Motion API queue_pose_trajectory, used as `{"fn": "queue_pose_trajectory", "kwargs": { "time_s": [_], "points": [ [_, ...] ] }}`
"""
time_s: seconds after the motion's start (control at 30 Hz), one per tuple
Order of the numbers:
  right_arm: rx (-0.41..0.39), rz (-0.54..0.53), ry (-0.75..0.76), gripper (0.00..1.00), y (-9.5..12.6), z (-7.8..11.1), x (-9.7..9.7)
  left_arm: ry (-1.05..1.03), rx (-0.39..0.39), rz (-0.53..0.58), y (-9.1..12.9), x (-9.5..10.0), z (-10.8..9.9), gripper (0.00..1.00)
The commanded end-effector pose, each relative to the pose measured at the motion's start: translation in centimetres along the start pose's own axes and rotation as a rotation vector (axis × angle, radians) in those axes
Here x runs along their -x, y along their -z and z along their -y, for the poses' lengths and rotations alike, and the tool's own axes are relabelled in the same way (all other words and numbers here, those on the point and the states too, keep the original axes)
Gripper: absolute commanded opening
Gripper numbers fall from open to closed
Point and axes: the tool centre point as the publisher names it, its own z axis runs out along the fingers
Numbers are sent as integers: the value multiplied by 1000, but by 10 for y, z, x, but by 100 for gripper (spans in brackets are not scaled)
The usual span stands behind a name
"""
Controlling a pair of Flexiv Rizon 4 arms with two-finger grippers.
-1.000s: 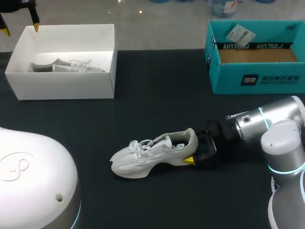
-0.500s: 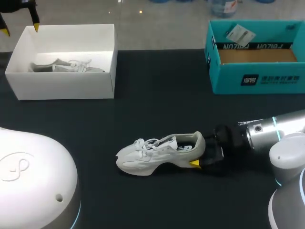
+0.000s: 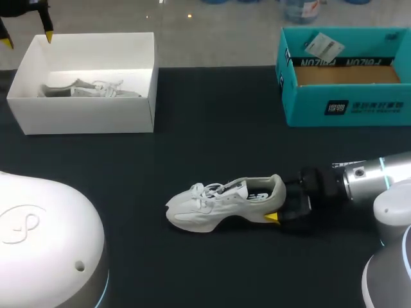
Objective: Take the shoe out of the shoebox, open the shoe tongue, remove and reinsert the insole, then place the shoe into the shoebox
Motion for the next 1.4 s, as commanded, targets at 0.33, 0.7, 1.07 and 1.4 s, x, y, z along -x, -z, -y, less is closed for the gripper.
{"fn": "queue_pose_trajectory", "kwargs": {
  "time_s": [0.33, 0.7, 1.07, 1.4],
  "points": [
    [14, -5, -20, 0, -2, 3, -6, 0, -1, -3, 1, 0, 0, 100],
    [17, 1, -28, 0, -3, 4, -6, 0, -1, -3, 1, 0, 0, 100],
    [17, 1, -28, 0, -3, 4, -6, 0, -1, -3, 1, 0, 0, 100],
    [17, 1, -28, 0, -3, 4, -6, 0, -1, -3, 1, 0, 0, 100]
  ]
}}
